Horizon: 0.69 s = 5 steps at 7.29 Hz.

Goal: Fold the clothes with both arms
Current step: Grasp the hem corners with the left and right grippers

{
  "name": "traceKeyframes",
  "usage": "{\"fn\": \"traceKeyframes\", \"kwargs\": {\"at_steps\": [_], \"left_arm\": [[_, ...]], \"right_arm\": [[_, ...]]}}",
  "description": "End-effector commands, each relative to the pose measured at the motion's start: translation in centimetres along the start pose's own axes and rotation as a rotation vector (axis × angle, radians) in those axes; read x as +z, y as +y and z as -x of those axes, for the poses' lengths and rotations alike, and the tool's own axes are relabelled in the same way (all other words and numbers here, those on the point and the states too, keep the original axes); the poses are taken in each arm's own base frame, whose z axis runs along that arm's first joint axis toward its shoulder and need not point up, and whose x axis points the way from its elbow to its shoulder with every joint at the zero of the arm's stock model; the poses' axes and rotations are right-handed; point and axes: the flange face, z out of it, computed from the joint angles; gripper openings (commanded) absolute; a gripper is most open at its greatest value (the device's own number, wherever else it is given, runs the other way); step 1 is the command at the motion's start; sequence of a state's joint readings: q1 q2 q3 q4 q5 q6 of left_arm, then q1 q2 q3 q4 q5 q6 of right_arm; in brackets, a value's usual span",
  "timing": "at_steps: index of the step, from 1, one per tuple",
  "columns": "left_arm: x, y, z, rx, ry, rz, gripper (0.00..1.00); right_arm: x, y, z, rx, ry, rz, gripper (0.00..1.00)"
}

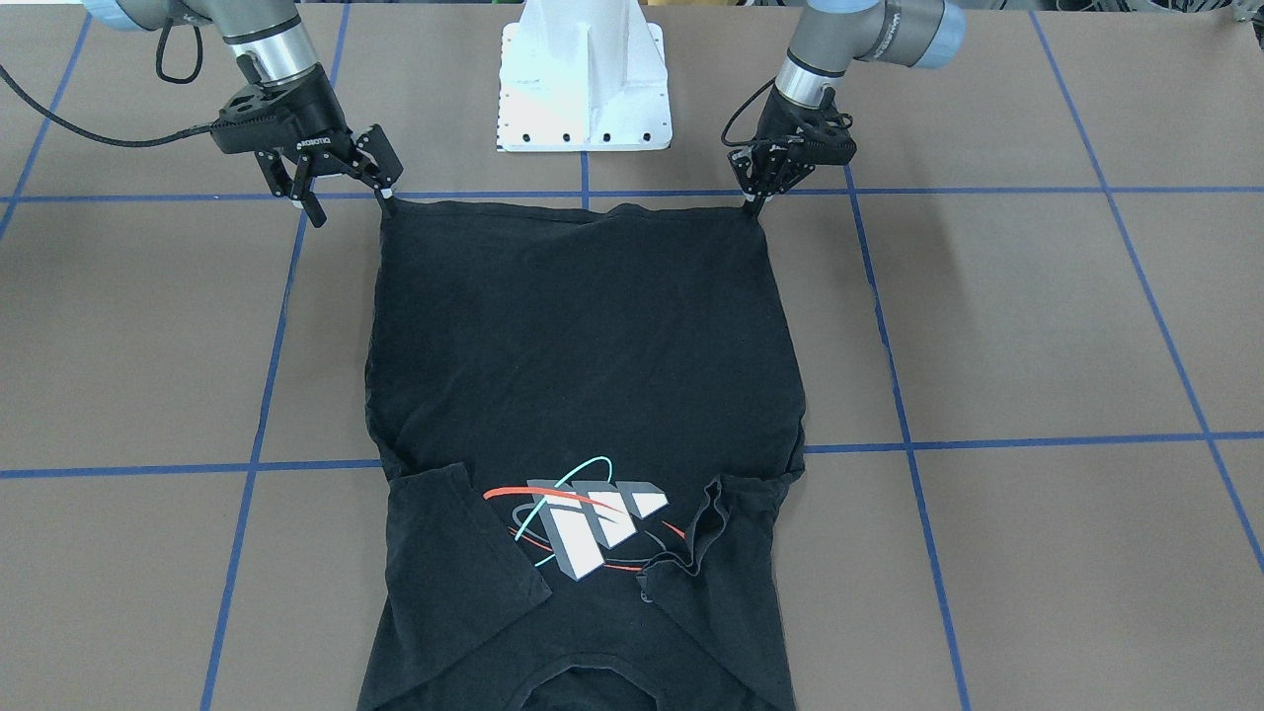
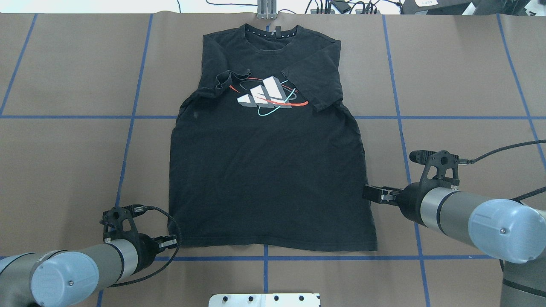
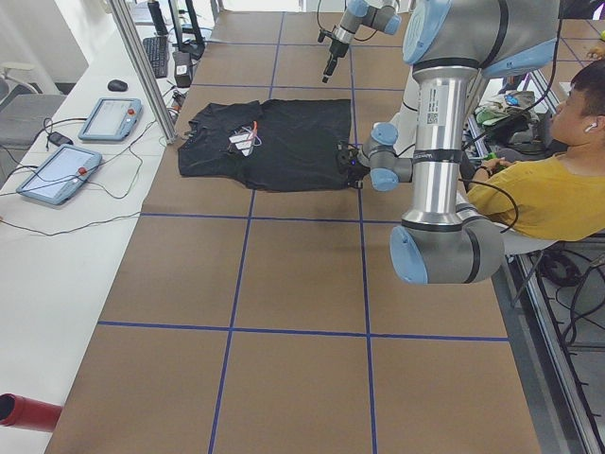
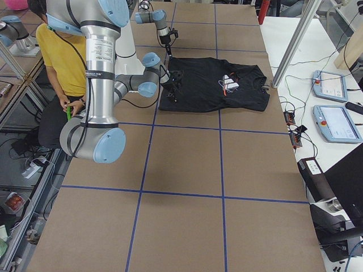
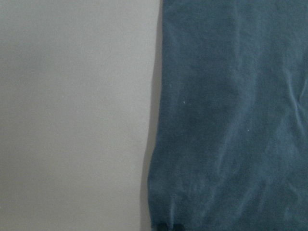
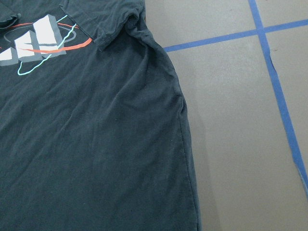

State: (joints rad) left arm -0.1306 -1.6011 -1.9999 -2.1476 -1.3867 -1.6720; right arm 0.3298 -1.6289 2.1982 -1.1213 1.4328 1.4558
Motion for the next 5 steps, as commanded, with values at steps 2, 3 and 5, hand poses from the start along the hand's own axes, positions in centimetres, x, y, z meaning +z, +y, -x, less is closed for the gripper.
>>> {"fn": "traceKeyframes", "kwargs": {"at_steps": [2,3,5], "left_arm": [[-0.4,-0.1,-0.7,-0.004,0.016,0.0,0.0],[-0.5,-0.1,-1.1,-0.005,0.023,0.001,0.0],[-0.8,0.1,-2.1,-0.01,0.044,0.005,0.0]], "right_arm": [[0.3,0.8,0.0,-0.002,0.007,-0.014,0.99],[0.7,1.7,0.2,0.0,0.011,-0.022,0.99],[1.8,4.0,0.2,-0.044,0.054,-0.036,0.99]]}}
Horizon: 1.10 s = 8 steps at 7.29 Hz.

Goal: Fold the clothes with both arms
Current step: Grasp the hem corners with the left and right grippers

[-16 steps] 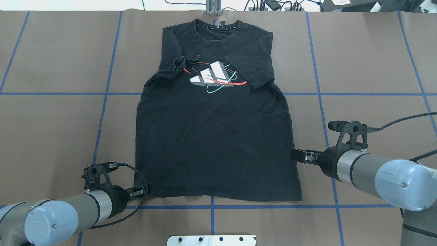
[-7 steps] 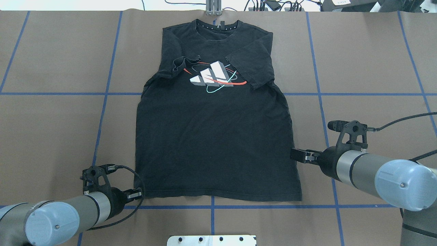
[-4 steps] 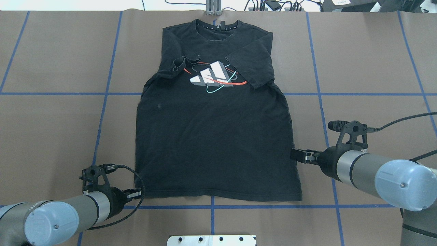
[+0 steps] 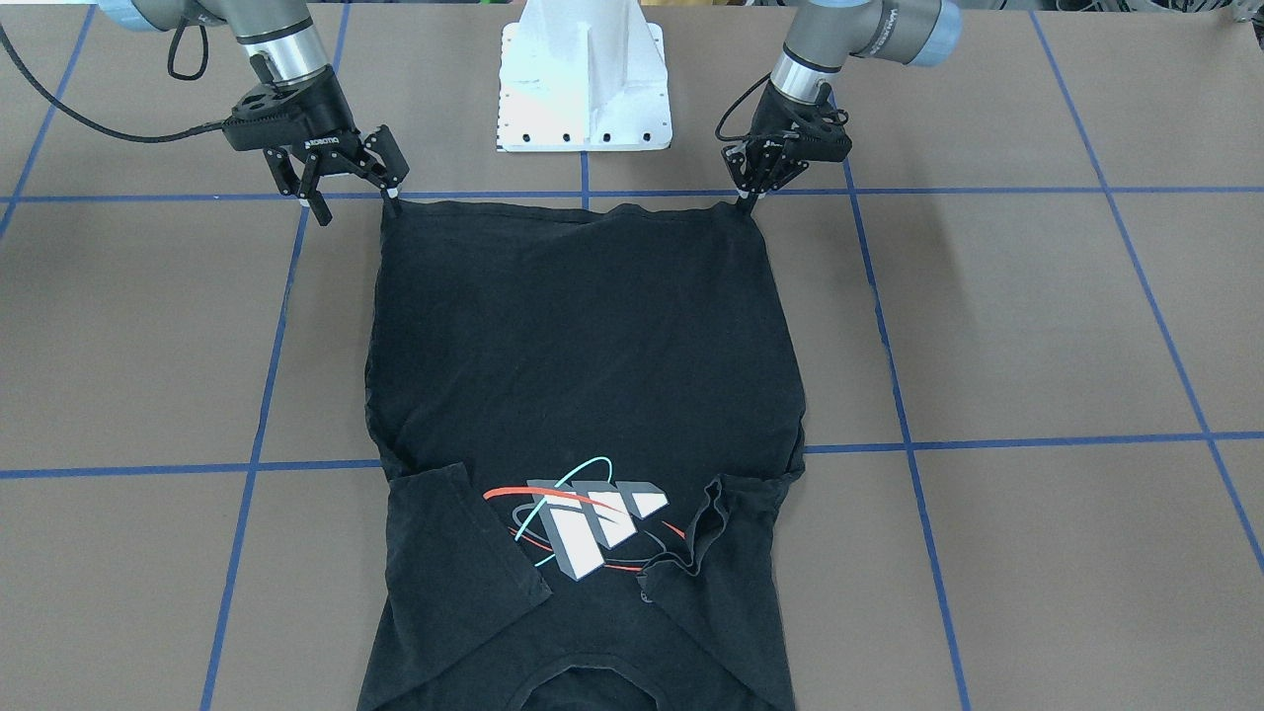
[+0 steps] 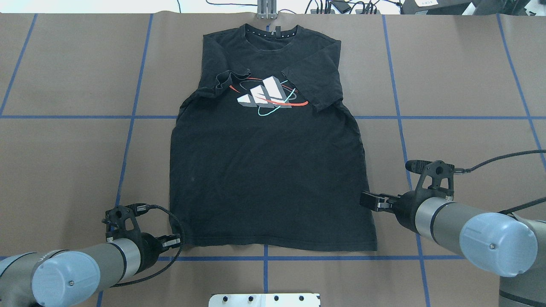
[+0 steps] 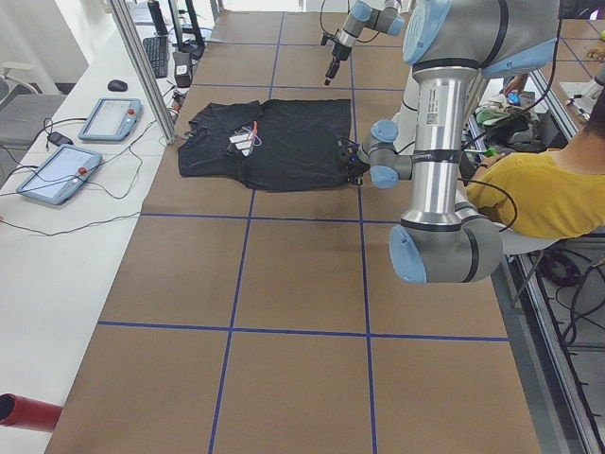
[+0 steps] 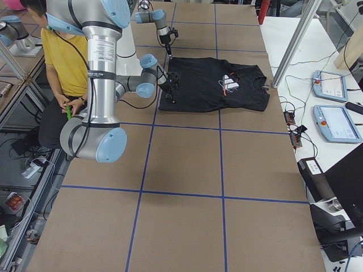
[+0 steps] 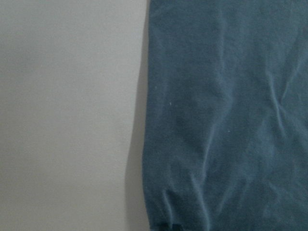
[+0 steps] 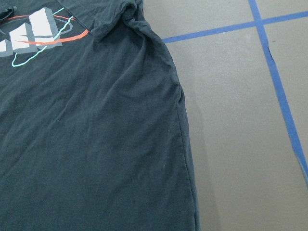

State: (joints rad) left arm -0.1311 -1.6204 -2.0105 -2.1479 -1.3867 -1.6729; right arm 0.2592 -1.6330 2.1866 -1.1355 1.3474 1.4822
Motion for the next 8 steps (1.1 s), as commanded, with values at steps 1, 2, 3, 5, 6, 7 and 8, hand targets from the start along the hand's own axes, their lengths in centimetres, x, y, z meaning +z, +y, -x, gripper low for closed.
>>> {"fn": "traceKeyframes", "kwargs": {"at_steps": [1,2,3,5,6,7,8], "left_arm": [[-0.2,0.1,-0.9,-0.005,0.019,0.003,0.0],[-0.2,0.1,-1.0,-0.008,0.019,0.003,0.0],[-0.2,0.1,-1.0,-0.015,0.021,0.003,0.0],[-0.3,0.2,-1.2,-0.017,0.027,0.005,0.0],[-0.2,0.2,-1.2,-0.017,0.027,0.005,0.0],[-0.2,0.2,-1.2,-0.019,0.028,0.005,0.0],[-0.2,0.2,-1.2,-0.019,0.028,0.004,0.0]], "right_arm": [[1.6,2.6,0.1,-0.048,0.048,-0.019,0.99],[2.7,3.6,-0.2,-0.062,0.066,-0.021,0.97],[3.5,4.6,-0.5,-0.083,0.081,-0.036,0.94],[3.7,6.2,-0.6,-0.124,0.121,-0.041,0.81],[3.7,7.3,-0.5,-0.147,0.137,-0.036,0.77],[3.6,8.5,-0.4,-0.149,0.137,-0.024,0.74],[3.5,9.5,-0.2,-0.149,0.129,-0.014,0.72]]}}
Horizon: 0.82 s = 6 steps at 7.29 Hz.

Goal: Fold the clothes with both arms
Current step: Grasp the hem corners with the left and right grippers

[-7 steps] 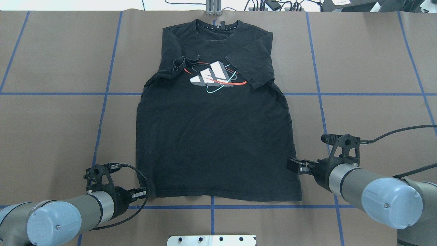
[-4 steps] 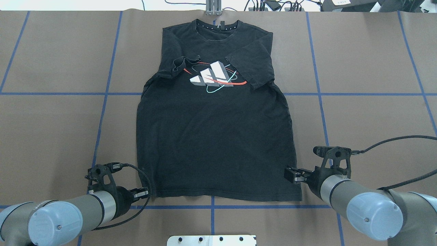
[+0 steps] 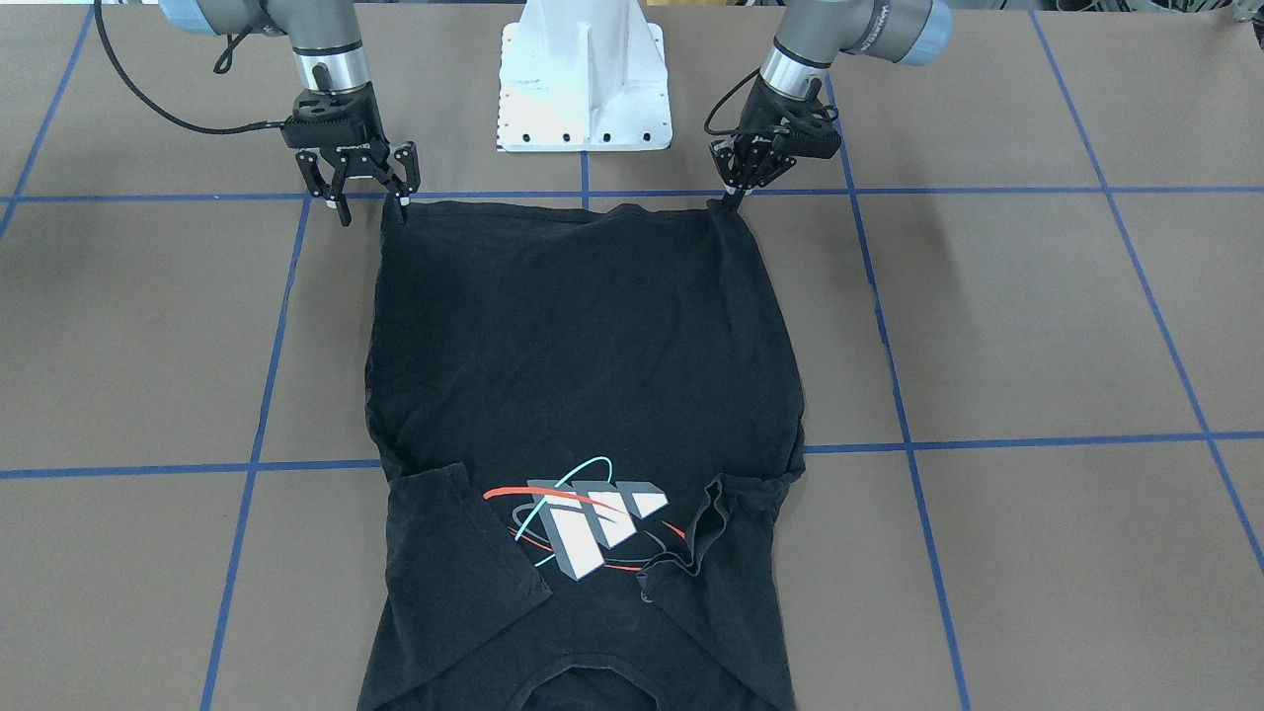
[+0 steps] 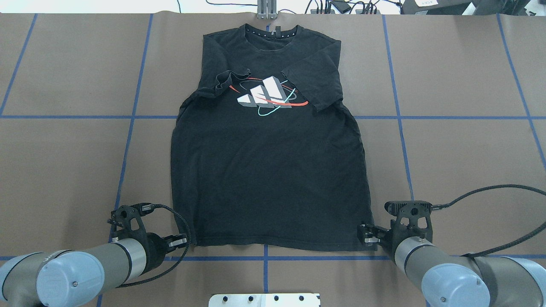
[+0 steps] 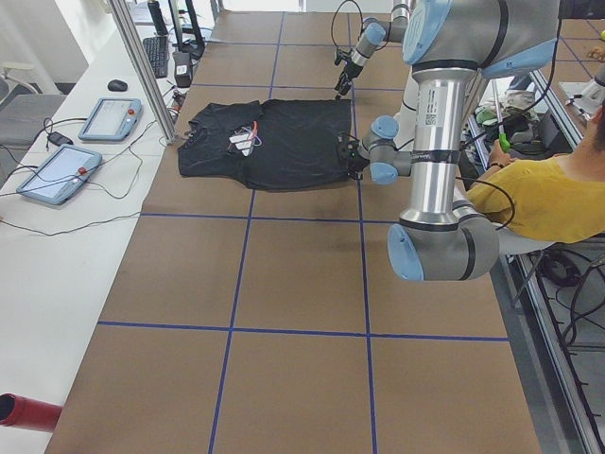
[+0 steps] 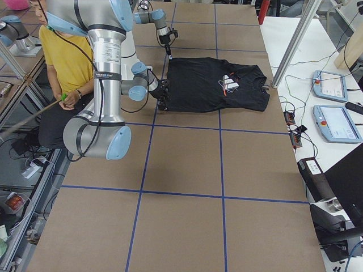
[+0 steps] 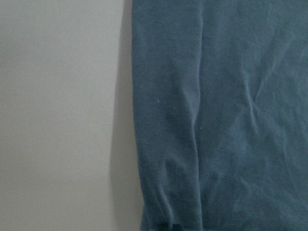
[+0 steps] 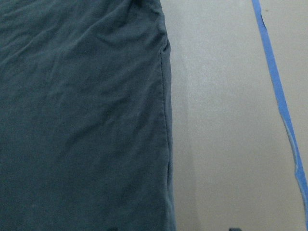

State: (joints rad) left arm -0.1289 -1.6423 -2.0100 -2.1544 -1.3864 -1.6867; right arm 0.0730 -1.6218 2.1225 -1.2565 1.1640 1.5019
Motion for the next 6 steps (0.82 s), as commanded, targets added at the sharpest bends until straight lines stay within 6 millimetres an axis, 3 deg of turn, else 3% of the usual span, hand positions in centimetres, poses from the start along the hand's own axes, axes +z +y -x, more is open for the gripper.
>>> {"fn": "traceKeyframes", "kwargs": {"at_steps": [1,3,6], "left_arm": [[0.0,0.0,0.0,-0.001,0.003,-0.002,0.0],[0.0,0.0,0.0,-0.002,0.001,-0.003,0.0],[0.0,0.1,0.0,-0.002,0.003,-0.001,0.0]], "right_arm": [[-0.4,2.5,0.7,0.006,-0.007,0.013,0.67],[-0.5,3.8,0.8,0.003,0.002,0.019,0.56],[-0.4,4.0,0.5,-0.007,0.014,0.021,0.55]]}}
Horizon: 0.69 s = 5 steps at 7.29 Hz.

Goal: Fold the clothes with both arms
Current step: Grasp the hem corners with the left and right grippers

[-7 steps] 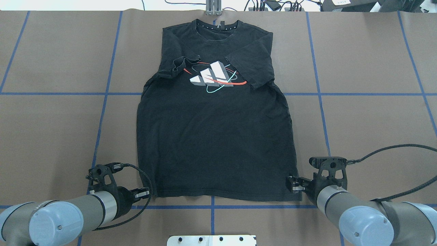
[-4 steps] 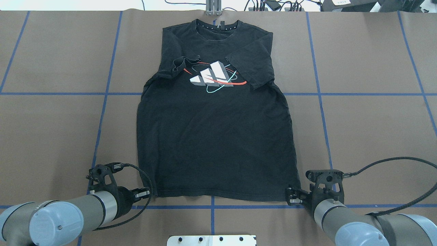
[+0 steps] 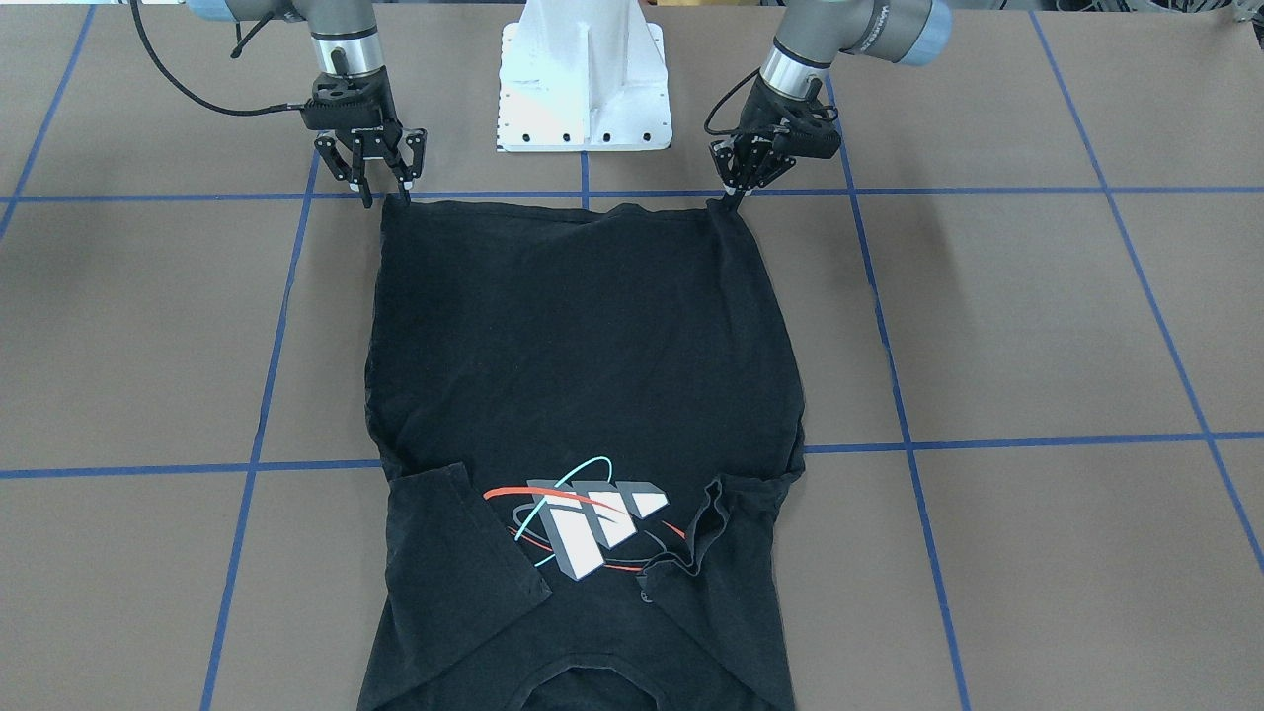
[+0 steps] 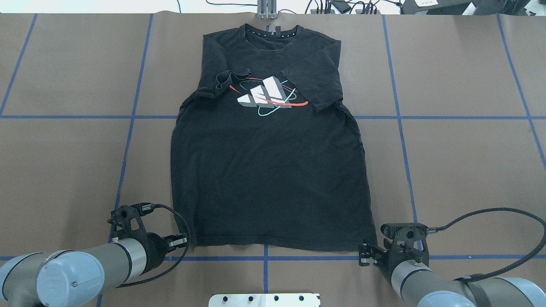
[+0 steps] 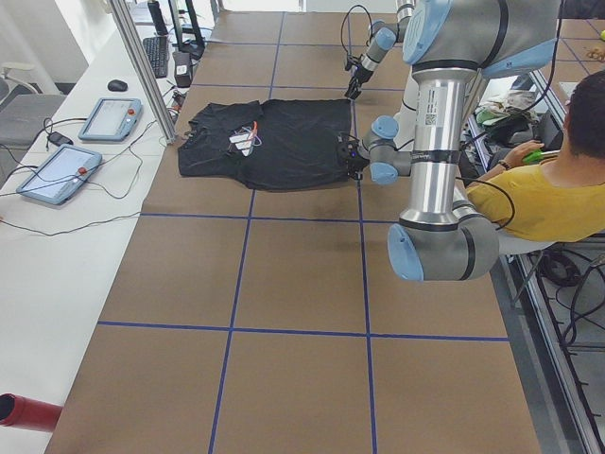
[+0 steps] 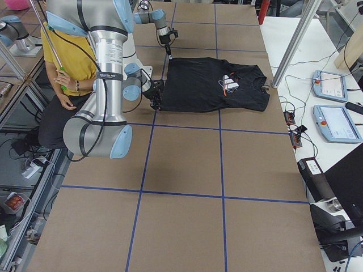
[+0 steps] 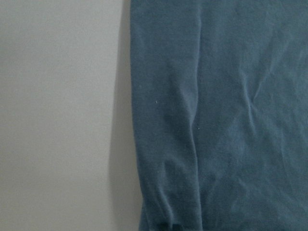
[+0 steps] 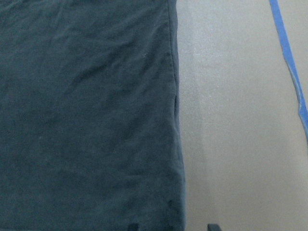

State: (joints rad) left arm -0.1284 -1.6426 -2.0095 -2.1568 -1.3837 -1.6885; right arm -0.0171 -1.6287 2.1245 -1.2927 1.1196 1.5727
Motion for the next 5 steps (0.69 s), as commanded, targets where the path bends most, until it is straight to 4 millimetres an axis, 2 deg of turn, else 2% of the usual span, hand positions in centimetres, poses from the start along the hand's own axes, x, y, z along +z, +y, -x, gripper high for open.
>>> {"fn": "traceKeyframes", "kwargs": {"at_steps": [1,2,5], "left_arm": [[0.0,0.06,-0.01,0.0,0.0,0.001,0.0],[-0.01,0.06,-0.09,0.0,0.002,0.001,0.0],[-0.12,0.01,-0.47,-0.001,0.009,0.001,0.0]], "right_arm": [[0.07,0.26,-0.13,-0.005,0.009,0.003,0.46],[0.06,0.33,-0.11,-0.002,0.009,0.004,0.31],[-0.09,0.27,0.22,0.002,0.002,0.006,0.2]]}}
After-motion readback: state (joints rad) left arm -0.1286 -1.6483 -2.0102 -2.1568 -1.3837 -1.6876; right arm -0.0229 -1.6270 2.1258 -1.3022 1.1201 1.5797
